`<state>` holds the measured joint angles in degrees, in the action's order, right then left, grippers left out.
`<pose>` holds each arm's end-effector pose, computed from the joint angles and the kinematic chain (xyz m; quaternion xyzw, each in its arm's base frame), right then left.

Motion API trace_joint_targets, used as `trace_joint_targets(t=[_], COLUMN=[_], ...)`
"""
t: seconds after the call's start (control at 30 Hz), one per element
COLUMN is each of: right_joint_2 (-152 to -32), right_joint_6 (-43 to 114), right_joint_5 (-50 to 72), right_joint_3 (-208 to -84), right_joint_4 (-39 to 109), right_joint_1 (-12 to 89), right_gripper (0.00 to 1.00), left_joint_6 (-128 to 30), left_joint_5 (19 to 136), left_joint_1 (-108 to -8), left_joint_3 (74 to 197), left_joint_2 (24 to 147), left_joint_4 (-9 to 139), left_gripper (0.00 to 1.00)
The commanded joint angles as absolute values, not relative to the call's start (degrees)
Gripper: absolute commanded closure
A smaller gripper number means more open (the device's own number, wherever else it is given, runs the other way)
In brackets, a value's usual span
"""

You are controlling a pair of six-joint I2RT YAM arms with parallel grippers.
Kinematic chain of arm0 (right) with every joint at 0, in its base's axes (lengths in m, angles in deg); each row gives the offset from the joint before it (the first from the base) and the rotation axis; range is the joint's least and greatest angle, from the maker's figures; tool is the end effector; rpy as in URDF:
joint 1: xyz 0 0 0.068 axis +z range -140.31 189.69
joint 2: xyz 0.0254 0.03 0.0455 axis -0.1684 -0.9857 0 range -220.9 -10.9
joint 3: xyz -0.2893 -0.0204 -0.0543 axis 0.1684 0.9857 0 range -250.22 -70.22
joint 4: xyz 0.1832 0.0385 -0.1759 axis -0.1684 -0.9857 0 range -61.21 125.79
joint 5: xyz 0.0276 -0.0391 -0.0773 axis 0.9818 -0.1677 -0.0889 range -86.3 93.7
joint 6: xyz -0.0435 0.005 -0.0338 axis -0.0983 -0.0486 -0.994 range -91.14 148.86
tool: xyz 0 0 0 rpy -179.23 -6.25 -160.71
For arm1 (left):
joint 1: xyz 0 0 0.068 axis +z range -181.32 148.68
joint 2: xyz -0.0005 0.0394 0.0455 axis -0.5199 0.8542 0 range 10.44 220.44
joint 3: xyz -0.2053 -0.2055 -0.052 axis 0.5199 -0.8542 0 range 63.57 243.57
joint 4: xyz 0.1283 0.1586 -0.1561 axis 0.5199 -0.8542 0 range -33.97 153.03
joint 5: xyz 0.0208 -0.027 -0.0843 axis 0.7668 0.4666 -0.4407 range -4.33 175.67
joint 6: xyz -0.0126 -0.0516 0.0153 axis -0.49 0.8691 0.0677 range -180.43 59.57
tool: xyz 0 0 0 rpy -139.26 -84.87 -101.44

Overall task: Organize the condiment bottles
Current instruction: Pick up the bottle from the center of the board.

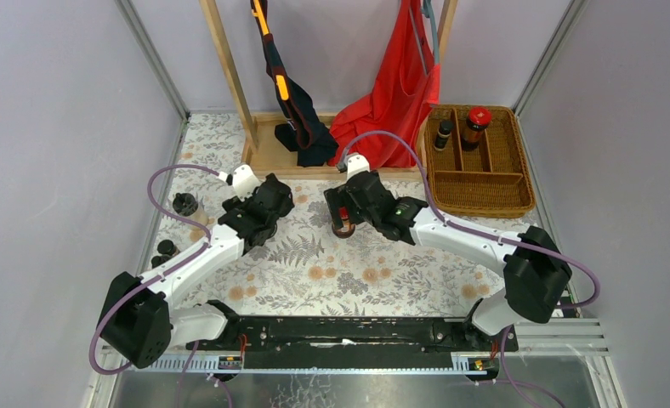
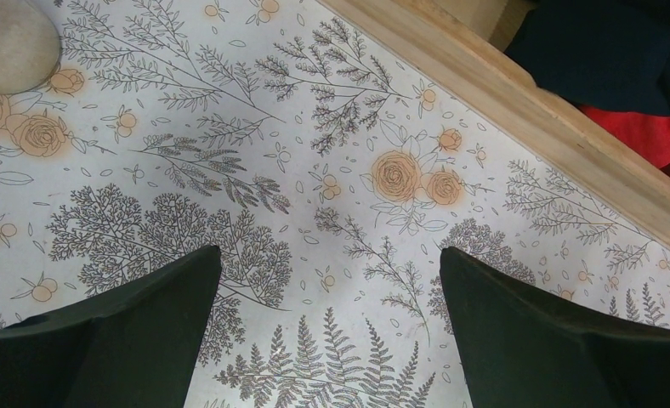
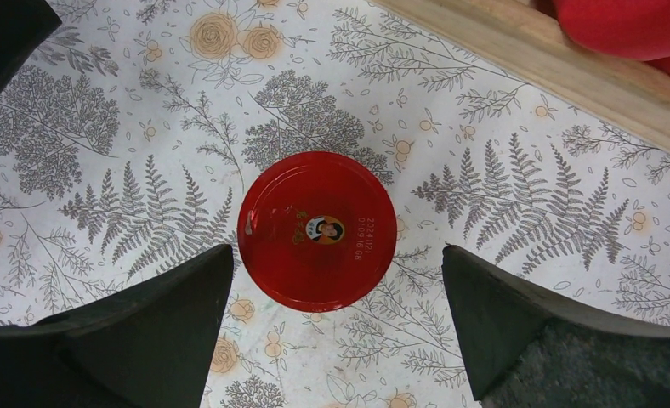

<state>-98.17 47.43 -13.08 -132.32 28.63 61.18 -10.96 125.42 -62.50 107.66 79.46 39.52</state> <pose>0.2215 0.2609 0.2934 -0.1780 0.8510 0.1692 0.4641 0.2081 -0.0978 0.2576 -0.2589 0.8489 0.0264 0.4602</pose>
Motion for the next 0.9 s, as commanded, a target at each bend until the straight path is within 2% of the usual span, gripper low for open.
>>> trace_joint_targets(t=[0.0,0.87], right_joint_2=[-99.34,-104.42], right_joint_6=[47.01,46.99], right_joint_5=[-11.91,-13.35], right_joint_3=[-135.86,-137.34], right_joint_4=[30.5,30.66], right_joint_1=[61.98,62.91], right_gripper=[0.0,0.0], left_joint_6=[-10.2,-10.16], left_joint_5=[125.25,124.56], left_joint_1=[-61.91,-61.85], left_joint_3=[107.52,106.81], left_joint_2=[79.01,80.05], left_joint_4=[42.29,42.81], left_gripper=[0.0,0.0])
